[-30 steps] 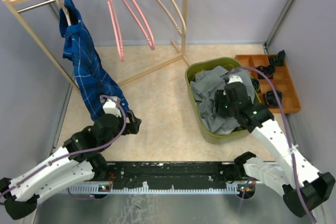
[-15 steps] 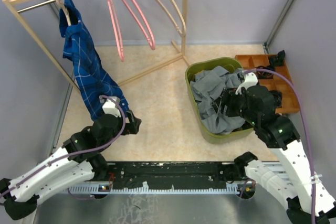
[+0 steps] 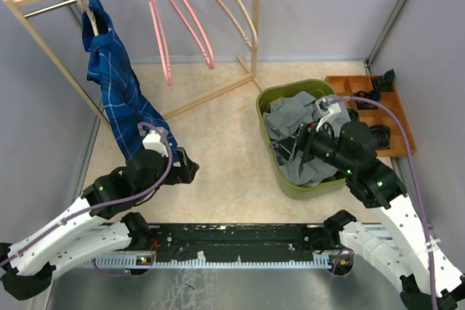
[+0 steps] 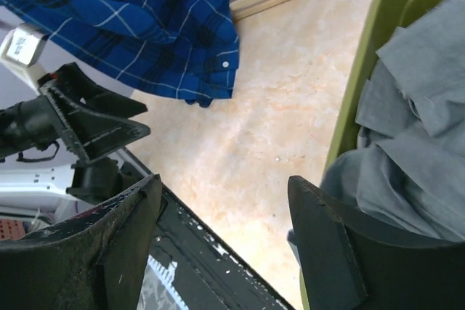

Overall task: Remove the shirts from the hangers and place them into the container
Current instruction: Place the shirt in the bin, then pick up the hanger from the clothesline.

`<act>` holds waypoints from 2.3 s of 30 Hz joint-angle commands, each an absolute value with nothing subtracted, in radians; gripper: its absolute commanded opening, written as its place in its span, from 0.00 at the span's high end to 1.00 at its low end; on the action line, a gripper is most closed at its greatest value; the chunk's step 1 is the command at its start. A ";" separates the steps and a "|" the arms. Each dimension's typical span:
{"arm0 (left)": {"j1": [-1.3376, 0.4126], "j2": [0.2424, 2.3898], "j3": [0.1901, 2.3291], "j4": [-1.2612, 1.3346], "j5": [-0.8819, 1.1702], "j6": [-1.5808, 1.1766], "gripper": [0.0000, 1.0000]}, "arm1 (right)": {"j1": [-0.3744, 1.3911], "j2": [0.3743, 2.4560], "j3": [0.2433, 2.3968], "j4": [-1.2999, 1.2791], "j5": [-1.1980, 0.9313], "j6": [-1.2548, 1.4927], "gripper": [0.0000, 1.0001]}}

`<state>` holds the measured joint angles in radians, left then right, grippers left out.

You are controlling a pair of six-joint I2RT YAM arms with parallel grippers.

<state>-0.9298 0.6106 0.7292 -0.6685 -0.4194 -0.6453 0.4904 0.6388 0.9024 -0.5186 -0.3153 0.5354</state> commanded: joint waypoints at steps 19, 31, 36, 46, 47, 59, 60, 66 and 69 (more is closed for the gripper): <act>-0.934 0.805 1.562 -0.940 -0.546 -0.494 0.09 | 0.652 0.716 0.901 -0.497 -0.168 0.547 0.29; -0.933 0.977 1.785 -1.154 -1.053 -0.444 0.07 | 0.654 0.709 0.887 -0.512 -0.153 0.565 0.29; -0.932 1.058 1.848 -1.227 -1.131 -0.424 0.06 | 0.654 0.716 0.885 -0.519 -0.152 0.565 0.29; -0.571 1.182 1.855 -1.029 -0.780 -0.189 0.05 | 0.655 0.723 0.885 -0.530 -0.159 0.571 0.28; -0.516 1.190 1.873 -1.038 -0.743 -0.202 0.04 | 0.655 0.722 0.886 -0.535 -0.160 0.570 0.28; -0.387 1.130 1.710 -0.910 -0.682 -0.158 0.48 | 0.656 0.717 0.876 -0.561 -0.160 0.569 0.28; -0.377 1.122 1.692 -0.904 -0.666 -0.163 0.54 | 0.656 0.716 0.876 -0.565 -0.161 0.568 0.28; -0.338 1.068 1.555 -0.788 -0.579 -0.174 0.79 | 0.655 0.718 0.874 -0.590 -0.158 0.567 0.28; -0.332 1.033 1.496 -0.677 -0.561 -0.164 0.92 | 0.655 0.718 0.874 -0.603 -0.157 0.569 0.28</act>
<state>-0.3454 1.0782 1.5497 -0.8291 -0.6189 -0.1776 0.6464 0.7269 0.8745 -0.6018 -0.1581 0.5629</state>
